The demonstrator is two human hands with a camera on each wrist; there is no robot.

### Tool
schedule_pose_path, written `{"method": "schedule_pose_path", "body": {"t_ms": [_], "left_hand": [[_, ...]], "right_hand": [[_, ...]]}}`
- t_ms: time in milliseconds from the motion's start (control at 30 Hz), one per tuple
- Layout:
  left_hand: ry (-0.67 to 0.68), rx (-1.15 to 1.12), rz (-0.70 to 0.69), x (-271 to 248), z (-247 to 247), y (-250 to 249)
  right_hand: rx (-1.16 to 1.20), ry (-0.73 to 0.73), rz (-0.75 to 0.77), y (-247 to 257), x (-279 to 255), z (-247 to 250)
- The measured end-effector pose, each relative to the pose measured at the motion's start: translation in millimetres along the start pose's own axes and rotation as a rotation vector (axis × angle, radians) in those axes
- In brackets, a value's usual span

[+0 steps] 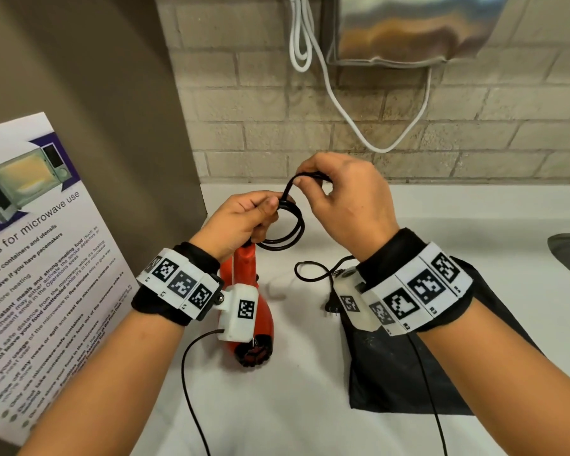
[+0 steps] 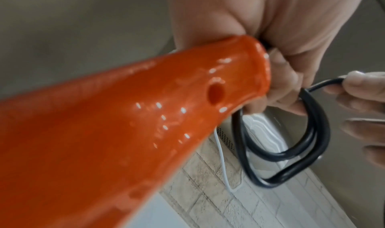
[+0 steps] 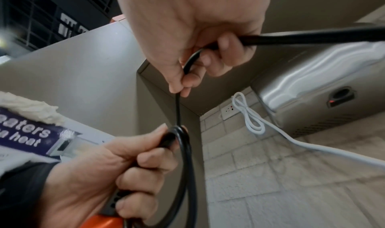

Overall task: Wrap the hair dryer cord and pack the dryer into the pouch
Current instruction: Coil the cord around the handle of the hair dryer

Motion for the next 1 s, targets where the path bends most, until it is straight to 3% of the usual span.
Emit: {"method": "schedule_pose_path", "body": {"t_ms": [100,233,367,467,567,667,767,1000], "left_hand": [[-0.081,-0.013,0.01,1,2,1],[-0.15,-0.014,0.018,4,2,2],[-0.188,-0.035,0.016,6,1,3],[-0.197,-0.04,0.012,8,1,3],[-0.198,-0.044,0.01,9,1,4],[-0.198,-0.044,0.006,8,0,4],[-0.207,-0.036,0.002,9,1,5],[-0.208,-0.036,0.004,7,3,5]], "right_hand": [[0.137,0.022,-0.033,-17,-2,1],[0.121,0.0,-0.064,-47,-19,-2],[0.282,0.06,-0.214,-78,-52,-18],[0.369,0.134,-0.427,-111,-76,-41],[0.045,0.489,-0.625,-145,-100,-73],[-0.143,0.809,-0.659,-158,-120,-100],[-0.238,0.909,-0.641,-159,-121,-112],[-0.423,0.937,-0.653,-164,-116,-130]]}}
Point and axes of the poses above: each hand's wrist, its own x-axis towards the middle knuckle, its own z-axis out of the back of the hand, y = z × x, the point moved 4 cm from there along x, towards the middle knuckle, and after that the axes turned 3 degrees about x, right-handed, at the moved point
